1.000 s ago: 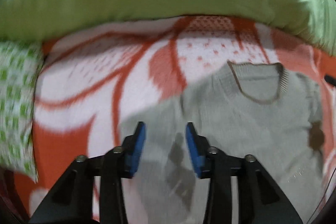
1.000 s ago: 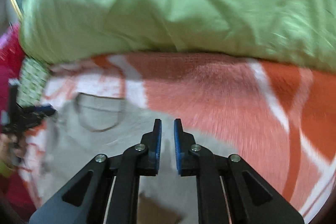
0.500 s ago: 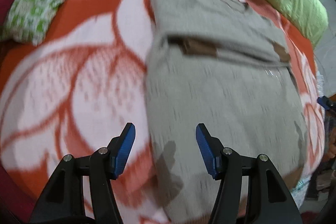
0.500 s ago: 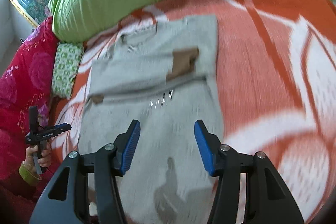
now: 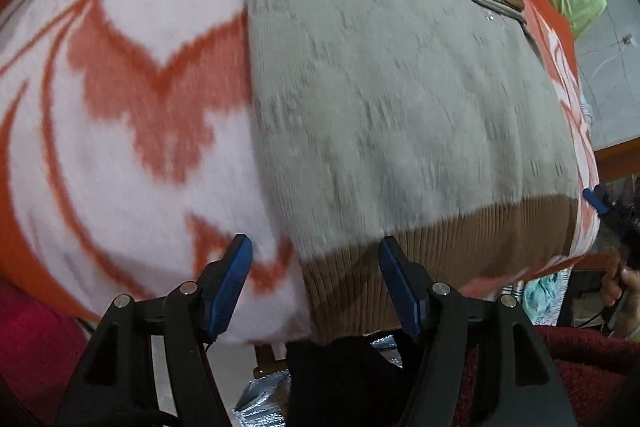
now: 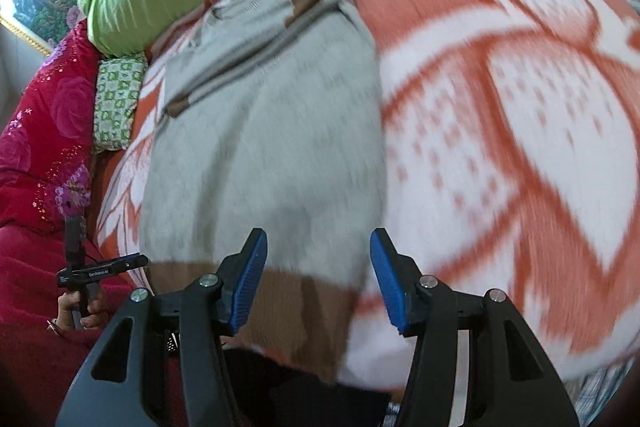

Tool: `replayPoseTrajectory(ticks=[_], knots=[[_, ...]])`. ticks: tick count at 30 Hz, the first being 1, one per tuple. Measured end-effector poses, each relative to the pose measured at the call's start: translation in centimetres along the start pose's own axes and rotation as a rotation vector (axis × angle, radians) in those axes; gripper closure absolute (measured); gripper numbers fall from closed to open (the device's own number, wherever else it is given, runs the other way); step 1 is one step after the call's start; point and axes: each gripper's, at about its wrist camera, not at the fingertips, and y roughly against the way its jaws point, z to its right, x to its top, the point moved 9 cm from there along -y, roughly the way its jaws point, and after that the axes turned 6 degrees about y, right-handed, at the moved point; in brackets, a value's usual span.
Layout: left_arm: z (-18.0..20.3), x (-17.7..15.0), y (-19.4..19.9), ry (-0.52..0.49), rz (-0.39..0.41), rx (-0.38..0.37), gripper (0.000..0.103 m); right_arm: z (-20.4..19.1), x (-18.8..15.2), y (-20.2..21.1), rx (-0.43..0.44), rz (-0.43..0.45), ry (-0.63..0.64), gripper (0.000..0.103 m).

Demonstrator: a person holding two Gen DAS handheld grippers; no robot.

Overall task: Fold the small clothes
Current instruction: 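Grasp the brown hem with both grippers and lift it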

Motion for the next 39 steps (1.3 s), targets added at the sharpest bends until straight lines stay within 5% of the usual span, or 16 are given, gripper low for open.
replayPoseTrajectory(ticks=[9, 14, 15, 16, 17, 18, 25, 32, 39], knots=[[2.0, -0.2, -1.3, 0.001, 0.051, -0.083, 0.033, 0.6, -3.6, -2.6, 0.088, -0.021, -0.085, 0.047], [2.7, 0.0, -1.3, -0.019, 0.066, -0.076, 0.065, -0.5, -3.4, -3.2, 0.180, -0.025, -0.070, 0.046], [2.7, 0.1, -1.2, -0.011, 0.066, -0.085, 0.080, -0.5, -3.4, -3.5, 0.190, -0.023, -0.080, 0.048], [2.8, 0.5, -1.2, -0.005, 0.062, -0.103, 0.094, -0.5, -3.4, -3.7, 0.202, -0.021, -0.095, 0.050], [2.7, 0.6, -1.0, 0.000, 0.059, -0.128, 0.094, -0.4, -3.4, -3.9, 0.202, -0.025, -0.103, 0.067], [2.8, 0.6, -0.8, -0.010, 0.069, -0.122, 0.095, -0.3, -3.9, -4.0, 0.202, -0.040, -0.109, 0.097], [1.6, -0.5, 0.7, 0.041, 0.126, -0.170, 0.097, 0.8, -5.3, -2.0, 0.280, -0.040, -0.129, 0.096], [4.8, 2.8, 6.2, -0.010, 0.213, -0.244, 0.097, -3.0, -0.4, 0.5, 0.474, 0.068, -0.125, 0.096], [5.5, 12.5, 13.4, 0.023, 0.402, -0.313, 0.097, -5.9, 10.0, 3.4, 0.611, 0.239, -0.065, 0.096]])
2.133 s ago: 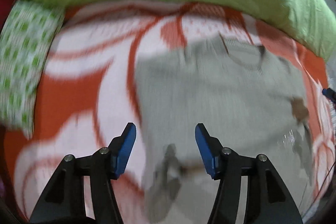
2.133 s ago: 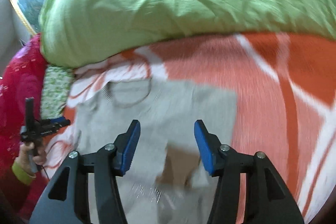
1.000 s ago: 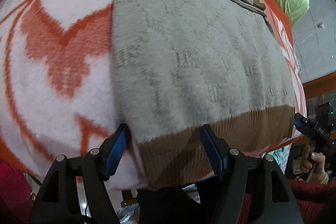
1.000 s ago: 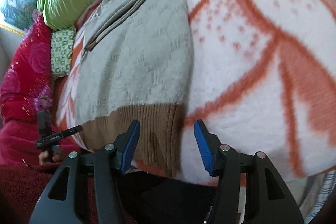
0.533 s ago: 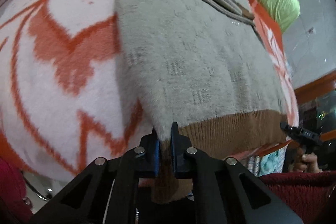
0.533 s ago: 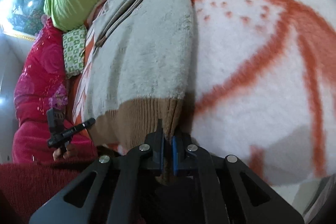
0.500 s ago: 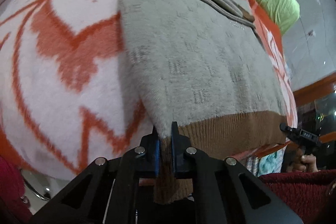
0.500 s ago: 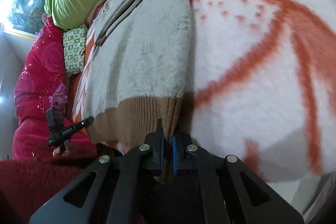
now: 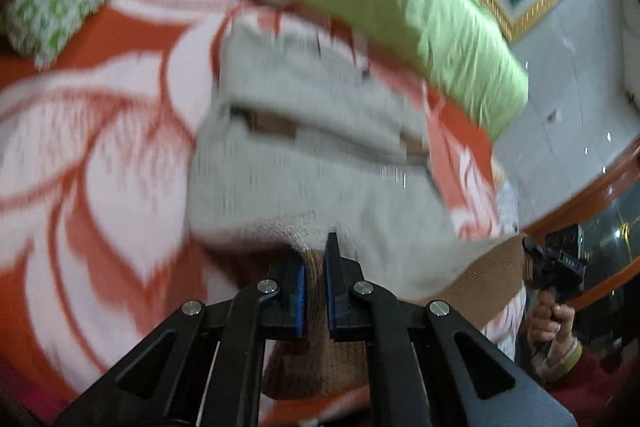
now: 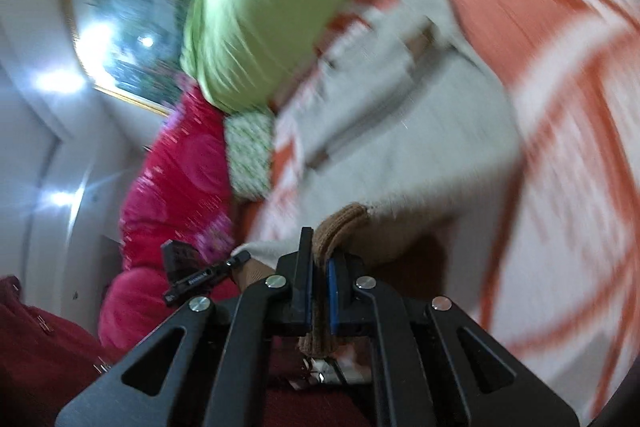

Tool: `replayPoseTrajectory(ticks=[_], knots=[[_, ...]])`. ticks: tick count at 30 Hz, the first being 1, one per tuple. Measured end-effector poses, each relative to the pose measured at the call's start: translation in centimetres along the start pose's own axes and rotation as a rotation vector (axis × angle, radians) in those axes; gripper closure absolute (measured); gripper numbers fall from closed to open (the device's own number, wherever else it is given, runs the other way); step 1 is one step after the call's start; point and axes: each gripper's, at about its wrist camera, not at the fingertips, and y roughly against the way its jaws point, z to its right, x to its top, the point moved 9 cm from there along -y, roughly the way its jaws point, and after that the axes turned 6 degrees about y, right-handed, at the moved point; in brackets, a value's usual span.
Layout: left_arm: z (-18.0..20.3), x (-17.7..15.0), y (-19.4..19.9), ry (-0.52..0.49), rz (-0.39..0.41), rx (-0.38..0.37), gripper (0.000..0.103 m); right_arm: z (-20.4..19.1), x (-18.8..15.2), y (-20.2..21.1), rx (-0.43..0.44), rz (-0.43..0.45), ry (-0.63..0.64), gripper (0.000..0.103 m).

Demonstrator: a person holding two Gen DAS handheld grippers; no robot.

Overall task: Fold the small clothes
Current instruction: 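Grasp the brown hem with both grippers and lift it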

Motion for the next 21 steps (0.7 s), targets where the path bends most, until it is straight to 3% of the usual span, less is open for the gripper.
replayPoseTrajectory(ticks=[5, 10, 15, 21], knots=[[-0.2, 8.9, -2.5, 0.013, 0.090, 0.009, 0.097, 0.3, 7.9, -4.9, 0.015, 0.045, 0.045, 0.096], [-0.6, 15.6, -8.7, 0.006, 0.089, 0.066, 0.097, 4.4, 14.7, -9.1, -0.035, 0.073, 0.014, 0.096], [-2.5, 19.7, -15.2, 0.032, 0.056, 0.124, 0.097, 9.0, 20.0, -12.5, -0.105, 0.090, -0.028, 0.096], [-4.8, 22.0, -21.4, 0.050, 0.015, 0.182, 0.097, 14.5, 24.0, -15.8, -0.205, 0.083, -0.090, 0.096]])
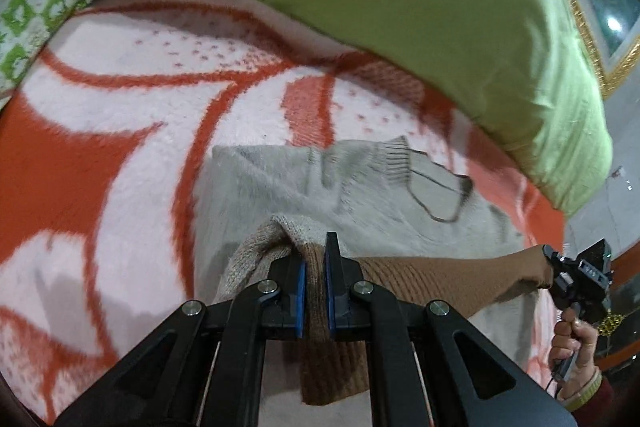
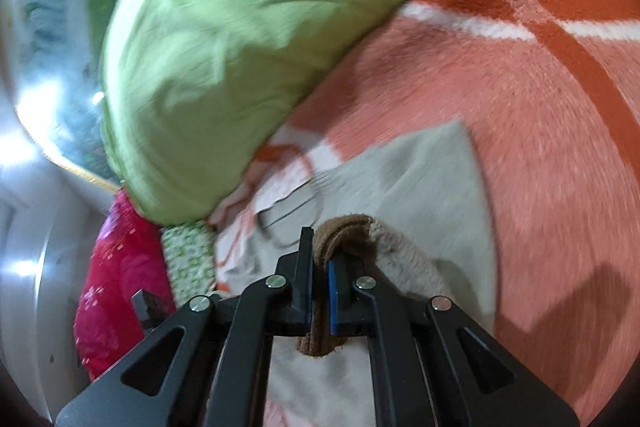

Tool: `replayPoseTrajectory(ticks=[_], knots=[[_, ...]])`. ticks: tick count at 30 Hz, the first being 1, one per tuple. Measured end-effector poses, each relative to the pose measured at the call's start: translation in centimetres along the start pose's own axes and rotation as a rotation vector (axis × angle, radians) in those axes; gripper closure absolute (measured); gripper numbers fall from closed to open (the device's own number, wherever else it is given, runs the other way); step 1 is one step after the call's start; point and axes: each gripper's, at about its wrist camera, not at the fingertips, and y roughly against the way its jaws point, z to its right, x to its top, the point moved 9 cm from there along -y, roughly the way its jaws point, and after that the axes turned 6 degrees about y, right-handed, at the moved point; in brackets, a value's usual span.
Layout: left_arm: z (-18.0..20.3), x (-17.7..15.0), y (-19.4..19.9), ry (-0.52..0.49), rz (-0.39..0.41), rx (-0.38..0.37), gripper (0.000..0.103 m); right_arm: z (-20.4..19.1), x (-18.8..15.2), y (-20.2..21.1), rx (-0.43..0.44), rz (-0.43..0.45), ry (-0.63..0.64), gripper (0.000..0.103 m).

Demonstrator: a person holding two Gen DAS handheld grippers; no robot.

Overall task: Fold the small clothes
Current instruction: 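Grasp the brown hem with both grippers and lift it, then fold the hem up toward the collar and open both grippers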

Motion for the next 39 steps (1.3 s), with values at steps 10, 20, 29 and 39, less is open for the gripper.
replayPoseTrajectory(ticks=[10, 20, 29, 39], knots=[[-1.3, 0.6, -3.9, 0.013, -0.035, 0.038, 0.095, 3.9, 1.2, -2.9, -0.109, -0.034, -0.029, 0.096], [-2.1, 0.7, 2.4, -0.090, 0.041, 0.131, 0.028, 3.5, 2.3, 0.6, -0.143, -0.018, -0.055, 0.071], [7.1, -11.0, 4.2, -0.350, -0.154, -0.149, 0.029, -5.5, -5.6, 0.7, -0.035, -0.123, 0.283, 0.045], [11.5, -12.2, -6.0, -0.479, -0.337, -0.210, 0.053, -5.4, -11.0, -12.6, -0.062, -0.531, 0.587, 0.073]])
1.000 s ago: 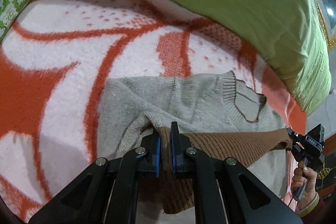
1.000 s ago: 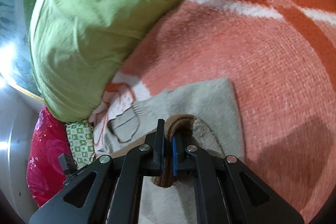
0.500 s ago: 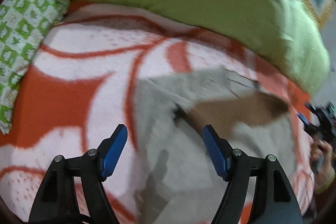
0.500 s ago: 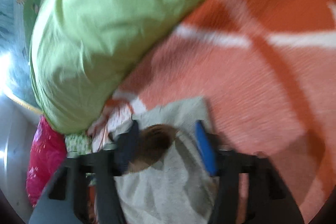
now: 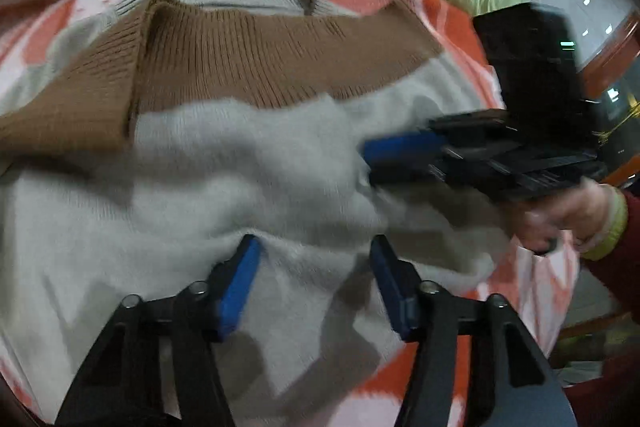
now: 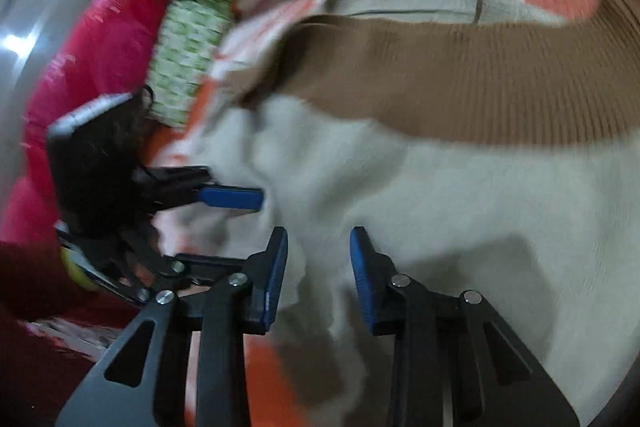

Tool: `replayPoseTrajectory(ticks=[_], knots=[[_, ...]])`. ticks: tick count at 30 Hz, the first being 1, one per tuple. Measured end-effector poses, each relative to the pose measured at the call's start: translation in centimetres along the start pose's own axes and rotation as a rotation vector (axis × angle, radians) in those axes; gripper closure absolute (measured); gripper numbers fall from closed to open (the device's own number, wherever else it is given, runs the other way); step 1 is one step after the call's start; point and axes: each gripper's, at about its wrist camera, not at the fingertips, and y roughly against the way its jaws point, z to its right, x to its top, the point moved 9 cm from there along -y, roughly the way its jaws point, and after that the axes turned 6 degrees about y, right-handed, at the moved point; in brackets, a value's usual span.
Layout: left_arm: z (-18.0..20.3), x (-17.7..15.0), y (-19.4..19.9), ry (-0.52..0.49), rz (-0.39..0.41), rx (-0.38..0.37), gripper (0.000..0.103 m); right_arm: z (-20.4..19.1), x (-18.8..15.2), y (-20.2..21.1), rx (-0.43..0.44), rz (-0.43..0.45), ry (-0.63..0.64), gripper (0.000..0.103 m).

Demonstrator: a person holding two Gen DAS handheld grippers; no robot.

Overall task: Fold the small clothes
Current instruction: 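Fold the hem up toward the collar and open both grippers, then move both open grippers to one side edge of the folded sweater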

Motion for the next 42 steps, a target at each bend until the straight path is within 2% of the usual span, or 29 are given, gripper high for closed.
replayPoseTrajectory(ticks=[1, 2, 5, 6, 7, 8, 10, 11, 13, 15, 17, 18, 19, 21, 23, 25, 27, 31, 35, 39, 42], knots=[[-0.6, 1.1, 0.4, -0.007, 0.023, 0.006, 0.063, 1.7, 1.0, 0.2, -0.040, 0.019, -0.017, 0.076], [-1.9, 2.5, 0.8, -0.001, 0.040, 0.054, 0.063, 3.6, 2.3, 0.6, -0.055, 0.054, -0.056, 0.091], [-6.1, 6.0, 2.7, 0.090, 0.111, 0.090, 0.064, 8.7, 4.9, 2.8, -0.102, 0.181, -0.194, 0.099], [-8.0, 6.8, 3.3, 0.130, 0.130, 0.114, 0.068, 9.5, 5.2, 3.3, -0.110, 0.209, -0.217, 0.103], [-10.1, 7.7, 4.2, 0.177, 0.156, 0.132, 0.082, 10.6, 5.4, 3.9, -0.138, 0.239, -0.238, 0.103], [-11.4, 8.1, 4.7, 0.211, 0.172, 0.144, 0.086, 11.3, 5.5, 4.5, -0.169, 0.263, -0.250, 0.103], [-14.1, 8.7, 6.1, 0.269, 0.217, 0.193, 0.088, 12.6, 5.6, 6.1, -0.249, 0.328, -0.280, 0.103], [-15.1, 8.8, 6.6, 0.305, 0.235, 0.174, 0.090, 13.1, 5.7, 6.5, -0.271, 0.348, -0.301, 0.103], [-15.7, 8.7, 6.8, 0.331, 0.246, 0.167, 0.090, 14.0, 5.5, 7.0, -0.257, 0.371, -0.360, 0.103], [-15.3, 8.3, 7.0, 0.310, 0.243, 0.219, 0.090, 13.6, 5.3, 7.5, -0.283, 0.354, -0.338, 0.103], [-14.1, 7.5, 7.4, 0.304, 0.241, 0.238, 0.081, 12.5, 5.2, 8.3, -0.287, 0.351, -0.315, 0.100], [-13.2, 7.1, 7.6, 0.295, 0.239, 0.239, 0.070, 11.9, 5.1, 8.8, -0.279, 0.356, -0.302, 0.100], [-11.9, 6.1, 8.2, 0.274, 0.237, 0.253, 0.059, 10.8, 4.9, 9.7, -0.254, 0.367, -0.289, 0.100], [-10.3, 4.2, 9.0, 0.252, 0.239, 0.256, 0.049, 8.2, 3.9, 10.4, -0.177, 0.382, -0.251, 0.099], [-8.3, 1.5, 9.8, 0.247, 0.240, 0.258, 0.048, 5.4, 1.3, 10.8, -0.158, 0.336, -0.206, 0.097], [-7.5, -1.9, 10.2, 0.292, 0.231, 0.255, 0.037, 4.4, -2.1, 11.7, -0.179, 0.319, -0.224, 0.093], [-7.7, -5.1, 10.8, 0.339, 0.214, 0.270, 0.037, 4.5, -4.8, 12.4, -0.192, 0.341, -0.310, 0.075], [-8.8, -10.6, 11.4, 0.439, 0.181, 0.321, 0.037, 5.6, -10.3, 13.6, -0.272, 0.346, -0.444, 0.073], [-9.4, -12.7, 12.4, 0.480, 0.195, 0.364, 0.037, 6.5, -12.1, 14.9, -0.386, 0.349, -0.472, 0.072], [-10.0, -13.4, 12.8, 0.499, 0.201, 0.397, 0.037, 7.4, -12.9, 16.0, -0.471, 0.332, -0.451, 0.058], [-10.6, -14.1, 13.7, 0.527, 0.220, 0.404, 0.037, 8.1, -13.2, 16.0, -0.480, 0.307, -0.427, 0.058]])
